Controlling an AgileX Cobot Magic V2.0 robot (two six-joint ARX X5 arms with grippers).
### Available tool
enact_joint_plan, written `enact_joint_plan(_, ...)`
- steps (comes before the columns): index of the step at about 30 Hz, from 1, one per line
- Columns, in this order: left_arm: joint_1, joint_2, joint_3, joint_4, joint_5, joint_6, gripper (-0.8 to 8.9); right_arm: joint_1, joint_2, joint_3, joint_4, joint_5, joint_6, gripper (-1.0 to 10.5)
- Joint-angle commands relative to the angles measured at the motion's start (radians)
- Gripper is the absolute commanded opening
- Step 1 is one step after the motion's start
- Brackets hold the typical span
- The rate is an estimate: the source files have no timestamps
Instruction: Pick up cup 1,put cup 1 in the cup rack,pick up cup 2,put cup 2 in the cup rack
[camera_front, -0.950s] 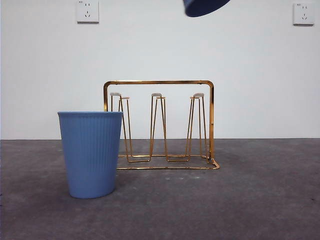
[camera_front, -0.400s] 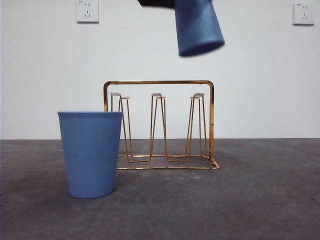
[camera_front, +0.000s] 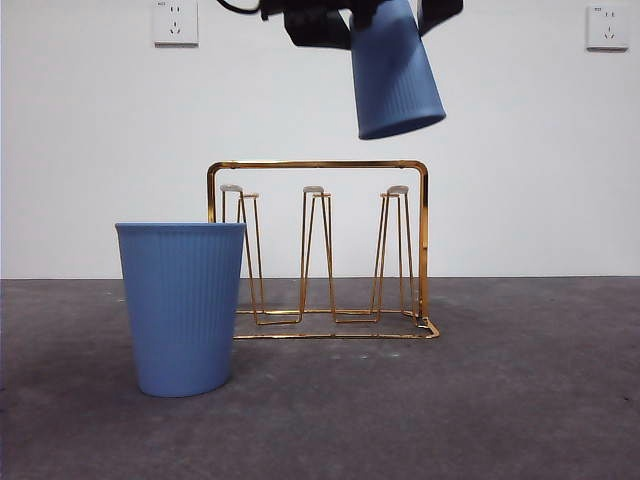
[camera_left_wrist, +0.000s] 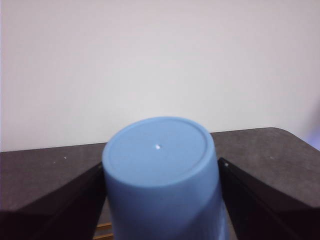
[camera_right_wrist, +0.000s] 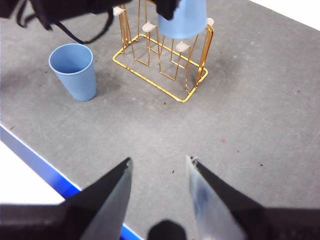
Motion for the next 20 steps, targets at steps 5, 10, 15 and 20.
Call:
enact_joint_plan(5,0.0,0.079,0.023,0.01,-0.038,-0.039,-0.06,0.002,-0.003,-0.003,0.0,0.003,0.0,1.9)
enact_joint_plan(10,0.004,0.09,0.023,0.002,-0.062,-0.073,-0.06,0.002,-0.003,-0.003,-0.003,0.003,-0.014,1.9)
enact_joint_plan(15,0.005,0.09,0.023,-0.015,-0.06,-0.081,-0.06,0.002,-0.003,-0.003,0.001,-0.005,-0.016,1.9)
enact_joint_plan(20,0.005,0.109,0.023,-0.057,-0.058,-0.127,-0.06,0.002,-0.003,-0.003,0.007,-0.009,-0.016,1.9)
